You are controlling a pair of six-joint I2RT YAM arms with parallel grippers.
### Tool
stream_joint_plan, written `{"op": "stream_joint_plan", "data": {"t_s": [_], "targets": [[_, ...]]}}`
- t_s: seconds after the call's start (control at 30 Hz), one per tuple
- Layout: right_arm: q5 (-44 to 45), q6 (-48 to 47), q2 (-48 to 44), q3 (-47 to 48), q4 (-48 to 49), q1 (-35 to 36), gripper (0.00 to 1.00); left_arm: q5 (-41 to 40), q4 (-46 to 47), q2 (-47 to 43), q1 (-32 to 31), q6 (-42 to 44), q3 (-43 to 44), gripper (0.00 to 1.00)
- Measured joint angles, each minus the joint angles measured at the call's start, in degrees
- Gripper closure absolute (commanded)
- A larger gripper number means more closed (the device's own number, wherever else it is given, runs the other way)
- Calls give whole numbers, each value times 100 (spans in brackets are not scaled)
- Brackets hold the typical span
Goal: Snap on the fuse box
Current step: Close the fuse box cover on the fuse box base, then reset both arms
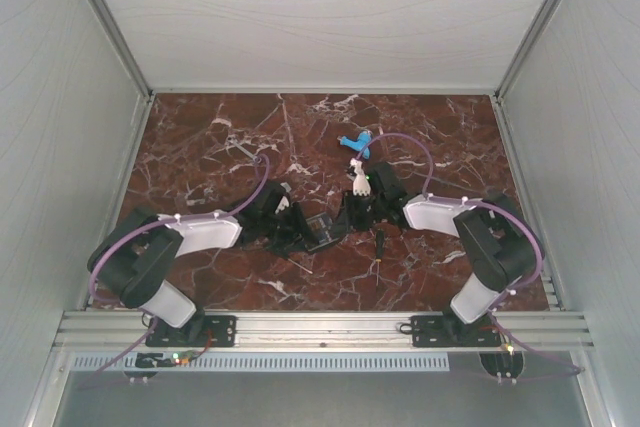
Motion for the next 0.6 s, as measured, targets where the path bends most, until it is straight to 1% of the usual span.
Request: {"op": "stream_joint_plan", "data": {"t_s": [0.07,0.17,0.3,0.4,0.47,0.57,0.6], "targets": [[-114,66,-48,-101,118,-68,74,-17,-2,-24,-9,15,2,62],[-251,122,-188,-275,146,-238,67,-138,13,-101,-83,81,9,53],[-208,129,-621,-385,-11,-568,62,-424,-251,-433,-120,223,0,40],[-26,44,-1069,-356,-111,-782,61,-603,-372,-883,-63,282,-11,37],[31,-15,-1189,-264,-151,-820,60,-664,-374,-1139,35,323,-11,36],[17,-55,-1180,-157,-142,-820,57,-662,-337,-1215,262,369,-9,34],[13,-59,-1178,-157,-153,-820,55,-660,-343,-1196,330,380,-9,31]]}}
